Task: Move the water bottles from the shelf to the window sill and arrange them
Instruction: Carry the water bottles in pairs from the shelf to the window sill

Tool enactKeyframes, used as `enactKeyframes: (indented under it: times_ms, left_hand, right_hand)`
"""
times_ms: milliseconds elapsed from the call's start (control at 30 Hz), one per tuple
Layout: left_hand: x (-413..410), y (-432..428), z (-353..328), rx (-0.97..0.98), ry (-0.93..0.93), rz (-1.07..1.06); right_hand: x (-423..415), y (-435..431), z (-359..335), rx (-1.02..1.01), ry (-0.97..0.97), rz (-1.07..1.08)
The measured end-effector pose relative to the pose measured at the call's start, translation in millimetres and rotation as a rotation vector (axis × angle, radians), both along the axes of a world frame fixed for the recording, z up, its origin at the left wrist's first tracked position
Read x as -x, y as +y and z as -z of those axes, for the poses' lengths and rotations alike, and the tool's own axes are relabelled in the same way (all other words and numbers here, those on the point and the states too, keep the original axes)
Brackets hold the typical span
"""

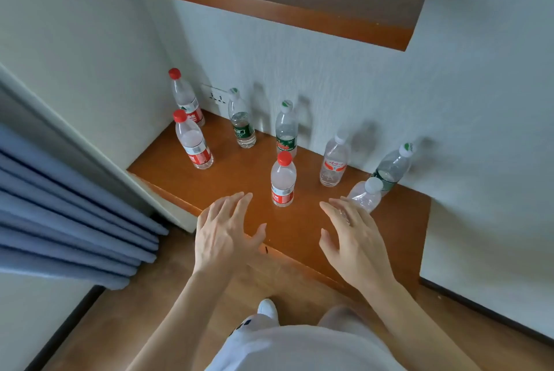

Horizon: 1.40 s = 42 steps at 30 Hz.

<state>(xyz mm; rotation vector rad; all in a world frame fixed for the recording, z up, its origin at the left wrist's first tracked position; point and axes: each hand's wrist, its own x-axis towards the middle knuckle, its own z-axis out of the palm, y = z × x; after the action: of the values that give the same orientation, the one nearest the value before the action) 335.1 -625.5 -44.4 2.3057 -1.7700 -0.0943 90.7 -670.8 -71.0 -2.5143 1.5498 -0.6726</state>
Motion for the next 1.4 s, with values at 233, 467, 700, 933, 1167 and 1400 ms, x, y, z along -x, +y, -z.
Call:
enactKeyframes:
  times_ms: [233,467,700,933,1167,1400]
  left_hand:
    - [-9,-53,14,0.011,0.099,0.107]
    - [-11,-92,42,-0.102,0.224,0.113]
    - [1,-121,73,-0.155,0.433,0.134]
    - [15,-144,81,-0.101,0.636,0.104]
    - [18,-158,91,-0.091,0.67,0.055]
    - [21,-156,92,-0.14,0.701,0.078]
  right_hand:
    - [9,-2,-13,0.004,-0.109,0.226]
    - [46,-13,2,-0.191,-0.347,0.58]
    - [46,-42,47,-0.499,-0.589,0.6]
    - [49,-71,83,-0.634,-0.784,0.486]
    - [33,-86,99,-0.59,-0.743,0.469]
    - [24,-91,101,-0.52,-0.621,0.497]
